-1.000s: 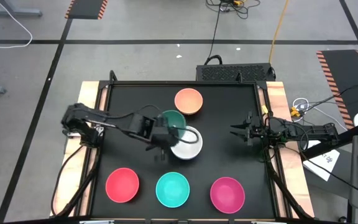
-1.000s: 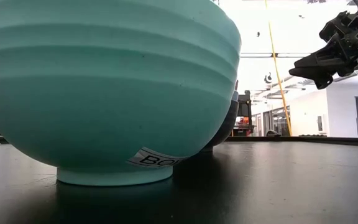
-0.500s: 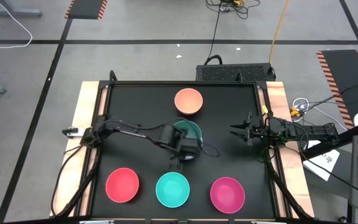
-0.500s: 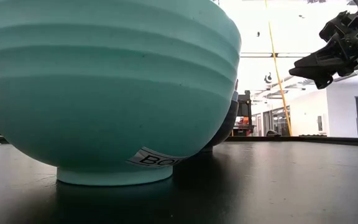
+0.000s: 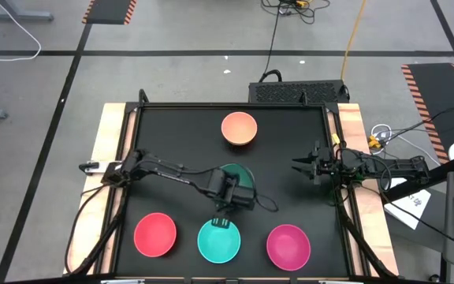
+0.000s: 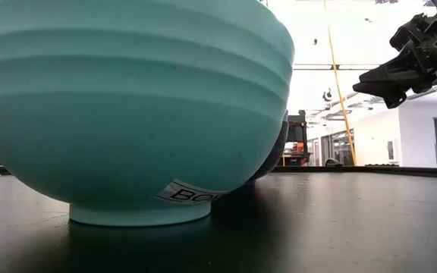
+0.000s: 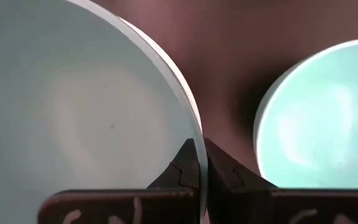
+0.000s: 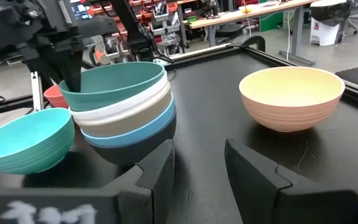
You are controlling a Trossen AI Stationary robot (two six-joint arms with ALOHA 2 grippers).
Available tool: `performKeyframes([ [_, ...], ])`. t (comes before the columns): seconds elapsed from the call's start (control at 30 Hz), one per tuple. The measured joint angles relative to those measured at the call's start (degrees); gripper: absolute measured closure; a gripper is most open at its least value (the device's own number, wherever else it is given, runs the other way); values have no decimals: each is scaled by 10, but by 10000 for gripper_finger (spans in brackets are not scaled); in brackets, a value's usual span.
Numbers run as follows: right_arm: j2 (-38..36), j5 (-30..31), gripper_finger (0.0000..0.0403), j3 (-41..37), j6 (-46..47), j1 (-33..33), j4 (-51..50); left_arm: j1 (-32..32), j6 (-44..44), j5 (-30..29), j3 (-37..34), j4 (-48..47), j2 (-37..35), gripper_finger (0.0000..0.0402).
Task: Nest bowls inside each other
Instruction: Stack the green bowl on the white bowl, then stack the orange bowl on the green bowl
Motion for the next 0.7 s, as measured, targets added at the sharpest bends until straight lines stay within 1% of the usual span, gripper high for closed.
performKeyframes([
  [0.1, 0, 0, 266, 0, 0, 0, 0, -4, 1, -15, 0, 13, 0, 383],
  [0.23, 0, 0, 266, 0, 0, 0, 0, -6, 29, -23, 0, 42, 0, 330],
  [0.43, 0, 0, 266, 0, 4, 0, 0, -6, 34, -60, 0, 61, 0, 257],
  [0.57, 0, 0, 266, 0, 5, 0, 0, -12, 34, -118, -1, 39, -11, 220],
  [0.7, 1, 0, 266, 0, 5, 0, 0, -25, 35, -179, -1, 41, -46, 195],
])
